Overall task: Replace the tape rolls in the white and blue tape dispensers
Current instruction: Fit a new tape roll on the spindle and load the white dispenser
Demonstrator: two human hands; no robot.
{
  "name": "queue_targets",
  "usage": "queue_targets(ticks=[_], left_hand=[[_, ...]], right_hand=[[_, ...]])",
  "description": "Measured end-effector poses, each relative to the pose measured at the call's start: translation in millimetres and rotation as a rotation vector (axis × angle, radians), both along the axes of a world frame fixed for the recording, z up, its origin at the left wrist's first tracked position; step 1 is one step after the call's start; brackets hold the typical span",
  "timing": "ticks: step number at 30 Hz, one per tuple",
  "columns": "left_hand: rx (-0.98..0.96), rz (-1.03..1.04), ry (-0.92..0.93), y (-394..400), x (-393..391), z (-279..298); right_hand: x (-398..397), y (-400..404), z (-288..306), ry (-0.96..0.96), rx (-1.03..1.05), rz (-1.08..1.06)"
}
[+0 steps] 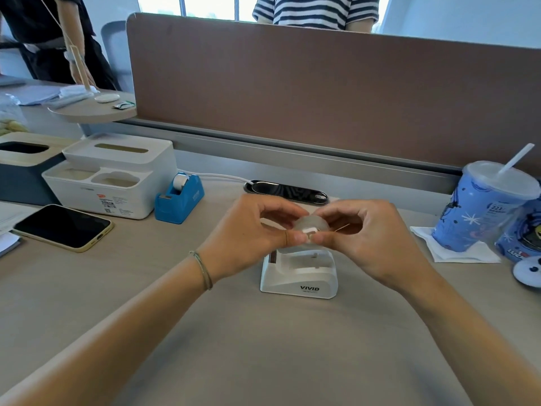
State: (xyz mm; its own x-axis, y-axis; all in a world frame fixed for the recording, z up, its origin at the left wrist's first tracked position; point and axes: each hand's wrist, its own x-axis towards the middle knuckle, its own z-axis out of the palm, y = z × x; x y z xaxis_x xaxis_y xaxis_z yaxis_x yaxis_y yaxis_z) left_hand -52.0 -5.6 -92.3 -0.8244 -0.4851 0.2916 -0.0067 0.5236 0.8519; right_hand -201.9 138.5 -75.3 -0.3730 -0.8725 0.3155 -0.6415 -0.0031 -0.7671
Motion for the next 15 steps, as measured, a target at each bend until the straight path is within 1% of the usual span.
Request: queue_targets(ticks=[3,4,7,11,15], left_hand=[[-0.221,0.092,-0.105,8.8,-1.8,-7.5],[-0.265,0.116,-0.129,9.3,-2.0,-10.0],[-0.321,0.115,-0.185,9.6,-1.4,-16.0],[-0.347,0.097,-0.242,12.6,-1.8,-19.4],[-0.433,0.096,-0.308,16.1,-2.0,-20.7]], right_hand=[[-1.9,6.5,-6.5,0.057,0.054,-0.009],[-3.0,7.6,-8.6,0.079,0.074,-0.010],[-5.8,9.7,-11.2,0.116,0.109,-0.022],[-8.9,9.7,-13.0,0.128,0.110,-0.018],[-9.0,7.2,-20.3,0.150,0.134,-0.010]])
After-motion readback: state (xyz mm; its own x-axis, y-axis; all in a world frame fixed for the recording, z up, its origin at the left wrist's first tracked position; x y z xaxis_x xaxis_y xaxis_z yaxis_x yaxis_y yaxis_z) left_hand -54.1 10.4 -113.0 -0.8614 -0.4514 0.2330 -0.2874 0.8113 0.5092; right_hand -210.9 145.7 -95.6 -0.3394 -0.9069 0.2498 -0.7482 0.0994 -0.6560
